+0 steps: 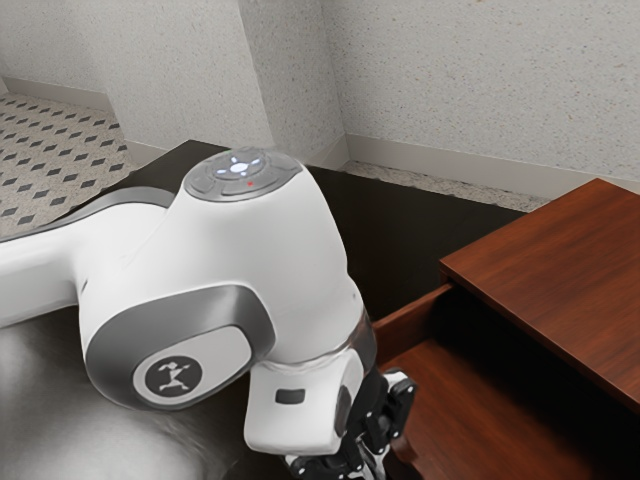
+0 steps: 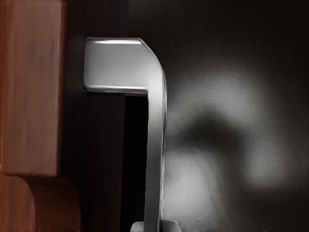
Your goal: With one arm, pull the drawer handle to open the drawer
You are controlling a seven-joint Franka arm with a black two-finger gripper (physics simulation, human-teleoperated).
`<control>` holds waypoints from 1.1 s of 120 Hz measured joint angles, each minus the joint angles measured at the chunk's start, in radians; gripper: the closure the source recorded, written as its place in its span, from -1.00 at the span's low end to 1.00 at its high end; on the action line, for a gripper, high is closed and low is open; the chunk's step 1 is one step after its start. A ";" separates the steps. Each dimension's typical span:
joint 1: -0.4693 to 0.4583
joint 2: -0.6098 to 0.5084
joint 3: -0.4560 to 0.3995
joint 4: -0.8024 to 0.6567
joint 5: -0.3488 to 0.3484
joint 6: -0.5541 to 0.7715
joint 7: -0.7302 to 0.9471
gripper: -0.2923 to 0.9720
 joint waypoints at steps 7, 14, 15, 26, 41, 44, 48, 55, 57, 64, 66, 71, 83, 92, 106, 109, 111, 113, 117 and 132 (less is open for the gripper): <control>-0.001 -0.009 0.000 -0.008 -0.001 -0.004 -0.001 0.60; -0.002 -0.021 0.000 -0.021 -0.001 -0.007 -0.001 0.59; -0.003 -0.023 0.000 -0.023 -0.001 -0.007 -0.001 0.59; -0.004 -0.039 0.000 -0.040 -0.001 -0.007 -0.003 0.66; -0.006 -0.064 0.000 -0.063 -0.001 -0.009 -0.004 0.60; -0.005 -0.068 0.000 -0.066 -0.001 -0.010 -0.004 0.59; -0.005 -0.072 0.000 -0.069 -0.002 -0.011 -0.005 0.58; -0.004 -0.076 0.000 -0.071 -0.004 -0.013 -0.005 0.56; -0.004 -0.076 0.000 -0.071 -0.004 -0.013 -0.005 0.55; -0.004 -0.079 0.000 -0.072 -0.006 -0.015 -0.005 0.49; -0.003 -0.080 0.000 -0.071 -0.006 -0.015 -0.006 0.48; -0.003 -0.085 0.000 -0.070 -0.007 -0.016 -0.006 0.43; -0.001 -0.100 -0.002 -0.062 -0.008 -0.016 -0.006 0.39; -0.001 -0.115 -0.005 -0.042 -0.009 -0.018 -0.005 0.32; -0.002 -0.135 -0.010 0.035 -0.013 -0.031 -0.005 0.07; -0.001 -0.137 -0.009 0.058 -0.018 -0.035 -0.005 0.00; 0.000 -0.138 -0.008 0.075 -0.021 -0.038 -0.005 -0.04; 0.001 -0.138 -0.007 0.092 -0.024 -0.042 -0.005 -0.08; 0.006 -0.137 -0.003 0.130 -0.030 -0.052 -0.005 -0.14; 0.015 -0.135 -0.001 0.204 -0.042 -0.088 -0.011 -0.32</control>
